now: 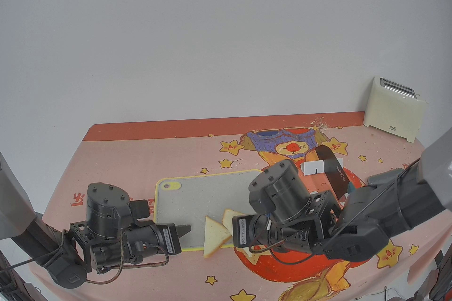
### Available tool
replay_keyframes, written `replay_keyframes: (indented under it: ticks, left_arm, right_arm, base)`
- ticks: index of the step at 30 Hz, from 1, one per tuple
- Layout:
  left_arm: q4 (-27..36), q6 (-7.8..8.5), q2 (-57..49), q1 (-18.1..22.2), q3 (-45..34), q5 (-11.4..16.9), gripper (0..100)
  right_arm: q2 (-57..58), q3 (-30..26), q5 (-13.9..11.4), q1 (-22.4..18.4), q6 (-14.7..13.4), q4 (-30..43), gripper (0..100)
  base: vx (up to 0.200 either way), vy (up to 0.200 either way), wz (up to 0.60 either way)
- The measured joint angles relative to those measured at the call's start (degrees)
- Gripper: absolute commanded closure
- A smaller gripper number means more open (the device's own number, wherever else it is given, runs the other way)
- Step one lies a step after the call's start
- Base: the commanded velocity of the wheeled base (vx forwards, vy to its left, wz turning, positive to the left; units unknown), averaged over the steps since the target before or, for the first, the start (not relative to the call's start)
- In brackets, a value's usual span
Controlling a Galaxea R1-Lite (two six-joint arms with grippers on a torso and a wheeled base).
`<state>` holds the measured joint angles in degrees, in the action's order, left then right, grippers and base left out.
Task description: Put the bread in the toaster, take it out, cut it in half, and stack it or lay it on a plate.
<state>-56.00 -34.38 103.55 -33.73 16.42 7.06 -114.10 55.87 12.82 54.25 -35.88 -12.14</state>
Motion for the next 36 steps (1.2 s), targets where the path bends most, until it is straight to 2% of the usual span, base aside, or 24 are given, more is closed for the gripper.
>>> replay_keyframes:
  ticks: [16, 36]
  left_arm:
    - [-0.33, 0.15, 0.43, -0.67, -0.27, 0.18, 100]
    - [-0.4, 0.35, 0.21, -0.78, -1.1, 0.16, 100]
  right_arm:
    - [0.63, 0.41, -0.07, 2.56, 0.05, 0.02, 100]
    - [-3.16, 6.08, 0.15, -4.08, 0.79, 0.02, 100]
  base:
    - [0.0, 0.0, 0.0]
    - [0.0, 0.0, 0.0]
